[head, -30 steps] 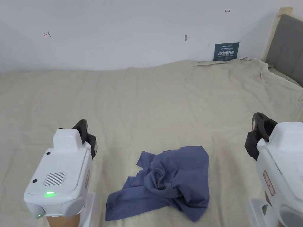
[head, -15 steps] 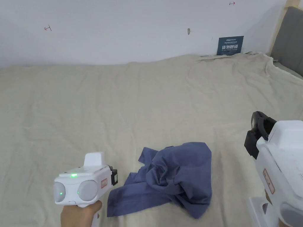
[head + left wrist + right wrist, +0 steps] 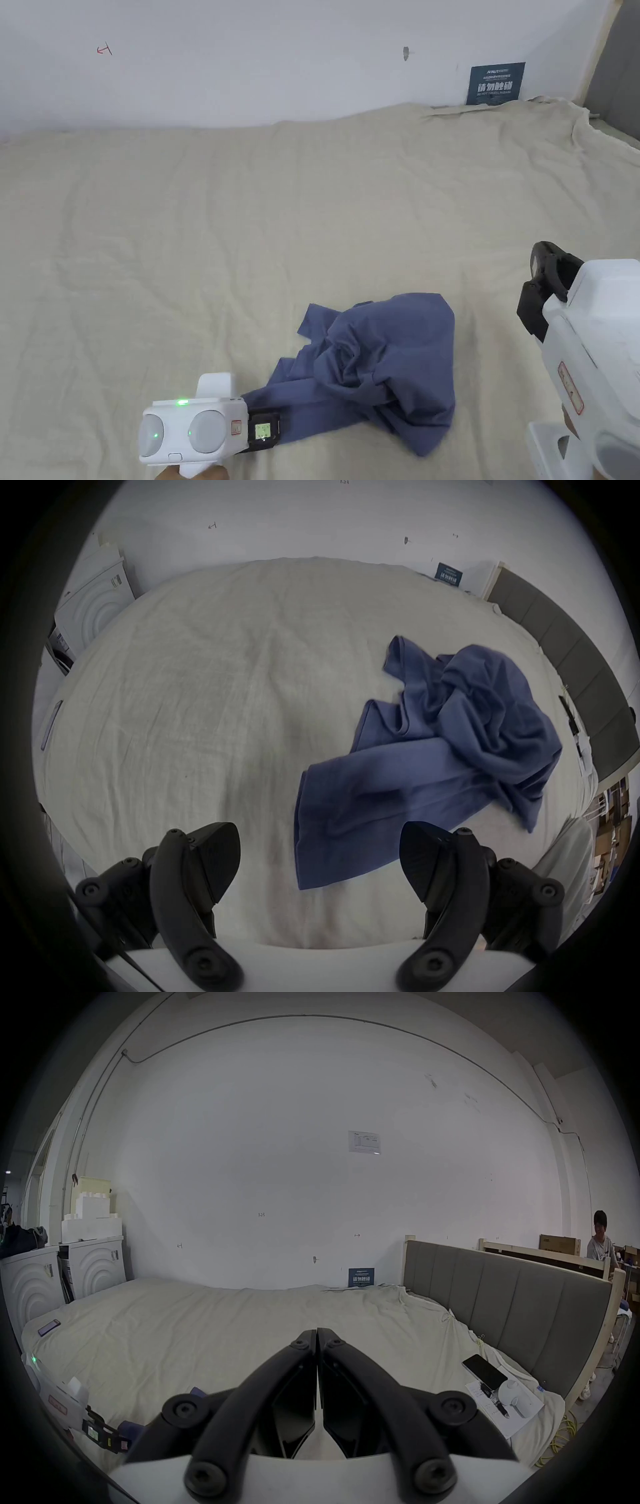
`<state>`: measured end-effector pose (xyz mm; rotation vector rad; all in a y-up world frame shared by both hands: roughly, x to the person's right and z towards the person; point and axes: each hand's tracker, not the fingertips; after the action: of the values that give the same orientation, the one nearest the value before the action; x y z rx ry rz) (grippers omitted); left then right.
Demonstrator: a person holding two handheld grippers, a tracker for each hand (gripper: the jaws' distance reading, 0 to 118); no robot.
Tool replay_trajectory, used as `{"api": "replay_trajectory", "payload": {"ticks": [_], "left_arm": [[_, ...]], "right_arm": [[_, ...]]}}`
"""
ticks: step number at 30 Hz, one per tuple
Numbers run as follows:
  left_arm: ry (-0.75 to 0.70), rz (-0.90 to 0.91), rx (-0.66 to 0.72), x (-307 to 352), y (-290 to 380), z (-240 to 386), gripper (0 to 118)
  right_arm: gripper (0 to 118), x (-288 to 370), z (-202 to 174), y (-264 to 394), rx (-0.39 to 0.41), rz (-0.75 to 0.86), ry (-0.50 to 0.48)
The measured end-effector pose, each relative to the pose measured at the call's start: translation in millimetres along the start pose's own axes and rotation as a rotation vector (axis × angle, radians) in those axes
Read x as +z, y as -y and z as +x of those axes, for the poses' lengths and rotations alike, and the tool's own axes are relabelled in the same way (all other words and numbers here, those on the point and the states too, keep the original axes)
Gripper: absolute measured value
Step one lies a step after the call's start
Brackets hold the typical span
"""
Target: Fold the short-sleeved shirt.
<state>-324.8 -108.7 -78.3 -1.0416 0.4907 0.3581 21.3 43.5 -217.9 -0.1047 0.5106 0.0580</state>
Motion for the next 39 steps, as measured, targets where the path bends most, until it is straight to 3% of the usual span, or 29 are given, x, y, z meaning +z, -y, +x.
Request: {"api": "replay_trajectory", "payload": {"ticks": [2,6,8,10,12,17,24,25,26,27,28,29,30,39], "left_arm": [[0.007,-0.019,0.018,-6,1,0,95],[0.023,-0.012,0.029,-10,1,3,45],[0.019,-0.018,0.011,-16,2,8,38],[0.013,-0.004,-0.03,-15,3,11,14],[0.072,0.009,-0.014,-19,2,6,6],[0.116,0.055,0.01,-1,0,1,1],[0.175,0.141,0.024,35,-15,-6,0],[0.18,0.146,0.027,35,-17,-8,0],[0.186,0.152,0.028,37,-19,-9,0],[0.189,0.156,0.027,38,-20,-9,0],[0.191,0.158,0.026,40,-20,-5,0],[0.193,0.157,0.024,40,-20,-5,0],[0.195,0.157,0.022,40,-20,-4,0],[0.212,0.139,0.009,39,-23,-4,0]], "right_arm": [[0,-1,0,1,-0.001,-0.003,-0.003],[0,-2,0,2,0.004,-0.008,-0.004],[0,-4,1,4,0.007,-0.014,-0.004],[0,-5,2,4,0.009,-0.019,-0.003],[0,-7,3,5,0.009,-0.025,-0.001],[0,-26,6,9,0.007,-0.073,-0.016],[2,-120,1,24,-0.011,-0.424,-0.151],[8,-136,0,33,-0.035,-0.442,-0.167],[25,-152,-1,39,-0.036,-0.496,-0.164],[54,-165,-3,44,-0.063,-0.534,-0.177],[75,-178,-4,51,-0.076,-0.565,-0.187],[91,-187,-3,56,-0.094,-0.602,-0.202],[99,-199,-4,63,-0.121,-0.64,-0.205],[99,-271,-11,118,-0.184,-0.864,-0.165]]}}
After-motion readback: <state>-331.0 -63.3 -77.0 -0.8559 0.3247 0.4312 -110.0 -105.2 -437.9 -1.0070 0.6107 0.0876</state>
